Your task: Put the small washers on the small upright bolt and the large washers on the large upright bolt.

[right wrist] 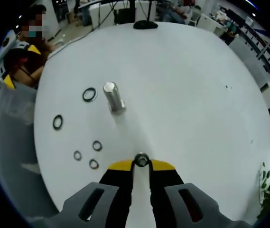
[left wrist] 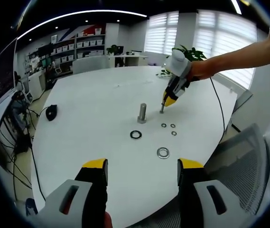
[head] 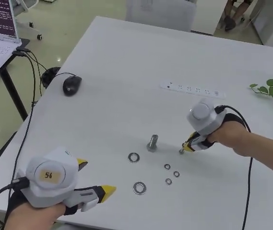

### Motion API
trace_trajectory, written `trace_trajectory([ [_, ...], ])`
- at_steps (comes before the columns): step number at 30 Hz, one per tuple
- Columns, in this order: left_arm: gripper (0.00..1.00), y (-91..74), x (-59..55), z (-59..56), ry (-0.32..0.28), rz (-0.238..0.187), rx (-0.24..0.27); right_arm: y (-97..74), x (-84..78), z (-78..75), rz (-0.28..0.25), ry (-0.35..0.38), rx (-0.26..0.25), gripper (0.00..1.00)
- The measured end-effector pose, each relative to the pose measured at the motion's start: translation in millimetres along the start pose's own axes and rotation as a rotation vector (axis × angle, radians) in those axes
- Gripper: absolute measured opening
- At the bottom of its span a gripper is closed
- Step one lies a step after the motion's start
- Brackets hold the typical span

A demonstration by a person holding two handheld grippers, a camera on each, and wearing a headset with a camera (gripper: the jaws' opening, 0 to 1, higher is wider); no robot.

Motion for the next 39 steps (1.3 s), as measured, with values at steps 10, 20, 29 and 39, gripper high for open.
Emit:
trace_trajectory([
  [10,0.59,0.5,2.0,-1.8,0.008,0.006,-0.006,18.6,-10.4,-7.1,0.018,0.033,-0.001,0.11],
  [20,0.59,0.0,2.5,-1.2,0.016,0.015,-0.004,26.1,-13.5,-7.8,0.007,0.073,-0.001,0.12],
  [29,0.59,-0.4,4.8,-2.8,0.021,0.014,0.001,23.7,-15.4,-2.8,-0.016,0.081,0.011,0.17],
  [39,0.59,3.3,6.4,-6.6,0.03,0.015,-0.013,9.7,-53.8,18.6,-0.064,0.175,-0.012,0.2],
])
Point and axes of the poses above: the centre of the closed fingertips' face, and the gripper's own axes: y roughly forward along the fingers, z roughly to its left, x roughly out of its top, the point moved 9 cm from there along -y, roughly backward along the fingers, and after that the axes turned 4 degrees about -x, right-handed, at the moved point
